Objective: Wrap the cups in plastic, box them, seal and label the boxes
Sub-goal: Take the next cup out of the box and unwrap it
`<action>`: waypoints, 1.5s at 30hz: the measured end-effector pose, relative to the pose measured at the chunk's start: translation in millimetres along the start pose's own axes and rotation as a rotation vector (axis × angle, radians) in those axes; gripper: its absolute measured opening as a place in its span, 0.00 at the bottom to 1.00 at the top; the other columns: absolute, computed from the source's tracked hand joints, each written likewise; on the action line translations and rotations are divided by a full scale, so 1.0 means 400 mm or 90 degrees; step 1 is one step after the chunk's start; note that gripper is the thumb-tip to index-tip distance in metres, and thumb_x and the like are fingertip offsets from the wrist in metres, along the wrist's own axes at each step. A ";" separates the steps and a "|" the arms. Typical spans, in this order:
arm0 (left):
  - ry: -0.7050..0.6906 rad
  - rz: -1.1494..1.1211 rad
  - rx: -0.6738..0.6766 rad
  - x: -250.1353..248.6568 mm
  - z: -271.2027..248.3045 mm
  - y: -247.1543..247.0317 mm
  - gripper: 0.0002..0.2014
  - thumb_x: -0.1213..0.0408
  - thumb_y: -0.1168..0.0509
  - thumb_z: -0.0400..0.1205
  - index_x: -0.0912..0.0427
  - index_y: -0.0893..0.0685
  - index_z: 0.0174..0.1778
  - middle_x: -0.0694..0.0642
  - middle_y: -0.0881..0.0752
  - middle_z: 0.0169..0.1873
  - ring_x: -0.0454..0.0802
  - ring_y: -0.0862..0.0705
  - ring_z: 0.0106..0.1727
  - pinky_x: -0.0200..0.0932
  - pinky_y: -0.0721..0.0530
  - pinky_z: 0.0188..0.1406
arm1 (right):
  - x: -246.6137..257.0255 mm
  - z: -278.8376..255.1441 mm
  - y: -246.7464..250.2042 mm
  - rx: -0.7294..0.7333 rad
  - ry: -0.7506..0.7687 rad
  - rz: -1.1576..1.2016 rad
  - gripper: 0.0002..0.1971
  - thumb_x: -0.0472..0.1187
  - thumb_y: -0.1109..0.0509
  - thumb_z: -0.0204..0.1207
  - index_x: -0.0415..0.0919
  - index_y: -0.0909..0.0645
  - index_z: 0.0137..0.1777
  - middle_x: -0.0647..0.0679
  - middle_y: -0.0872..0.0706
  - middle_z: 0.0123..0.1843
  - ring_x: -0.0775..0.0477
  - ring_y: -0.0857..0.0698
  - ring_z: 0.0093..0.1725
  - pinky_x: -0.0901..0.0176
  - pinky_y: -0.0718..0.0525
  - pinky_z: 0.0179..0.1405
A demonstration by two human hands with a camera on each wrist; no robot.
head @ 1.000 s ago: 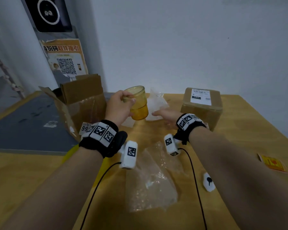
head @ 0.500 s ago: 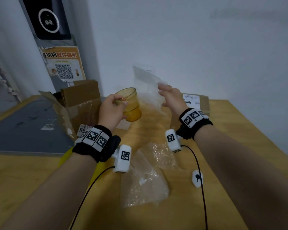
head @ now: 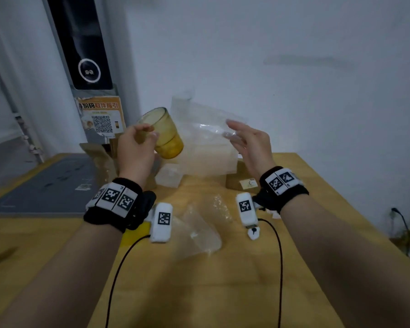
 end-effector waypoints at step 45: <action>0.456 0.263 0.334 0.286 -0.308 0.125 0.17 0.76 0.37 0.85 0.62 0.20 0.70 0.68 0.16 0.66 0.59 0.18 0.56 0.60 0.14 0.64 | -0.277 -0.278 -0.068 0.301 -0.332 -0.485 0.40 0.51 0.09 0.59 0.53 0.24 0.70 0.44 0.11 0.59 0.41 0.07 0.53 0.35 0.07 0.52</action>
Point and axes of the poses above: each hand's wrist, its own z-axis towards the middle knuckle, its own y-axis out of the back of the hand, x = y × z, the point moved 2 cm from there along z, towards the middle knuckle
